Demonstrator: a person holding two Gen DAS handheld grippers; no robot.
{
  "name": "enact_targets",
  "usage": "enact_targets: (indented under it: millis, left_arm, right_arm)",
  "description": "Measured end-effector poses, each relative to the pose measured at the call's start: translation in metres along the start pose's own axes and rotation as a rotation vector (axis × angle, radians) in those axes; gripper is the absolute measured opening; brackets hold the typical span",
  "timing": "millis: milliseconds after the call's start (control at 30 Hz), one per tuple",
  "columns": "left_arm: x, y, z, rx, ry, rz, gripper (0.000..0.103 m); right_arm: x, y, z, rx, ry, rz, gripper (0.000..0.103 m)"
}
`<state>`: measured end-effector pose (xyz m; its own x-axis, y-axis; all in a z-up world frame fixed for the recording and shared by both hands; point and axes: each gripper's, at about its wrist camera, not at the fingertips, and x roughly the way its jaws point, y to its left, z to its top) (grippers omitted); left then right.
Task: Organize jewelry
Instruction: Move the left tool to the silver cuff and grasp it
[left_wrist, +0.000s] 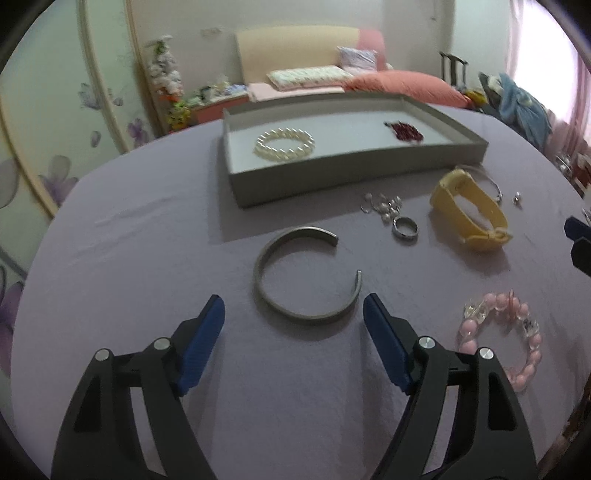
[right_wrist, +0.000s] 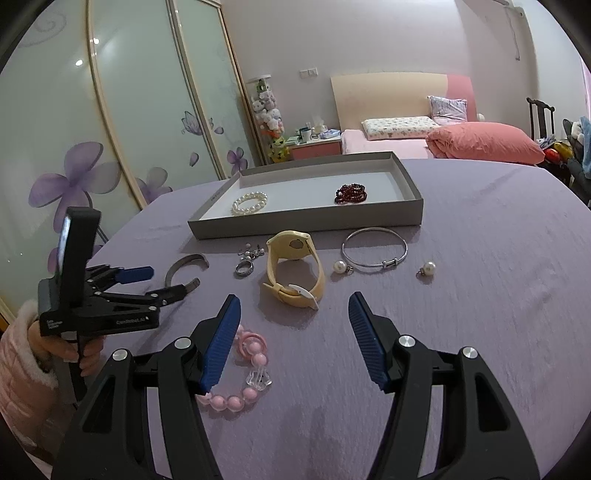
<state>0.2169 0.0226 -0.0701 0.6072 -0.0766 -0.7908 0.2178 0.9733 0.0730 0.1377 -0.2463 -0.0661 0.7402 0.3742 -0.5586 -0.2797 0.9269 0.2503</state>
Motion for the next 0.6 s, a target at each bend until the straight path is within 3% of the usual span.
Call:
enact_targets:
  millis: [267, 433, 600]
  left_arm:
    - [0.015, 0.007, 0.012, -0.024, 0.020, -0.047, 0.077]
    - [0.016, 0.005, 0.015, -0.015, 0.011, -0.059, 0.065]
    - [0.017, 0.003, 0.016, -0.015, 0.010, -0.058, 0.064]
  right_arm:
    - [0.001, -0.002, 0.003, 0.005, -0.002, -0.002, 0.062]
    - [0.002, -0.002, 0.003, 0.006, -0.001, -0.003, 0.062]
    - [0.002, -0.002, 0.003, 0.006, 0.002, 0.001, 0.062]
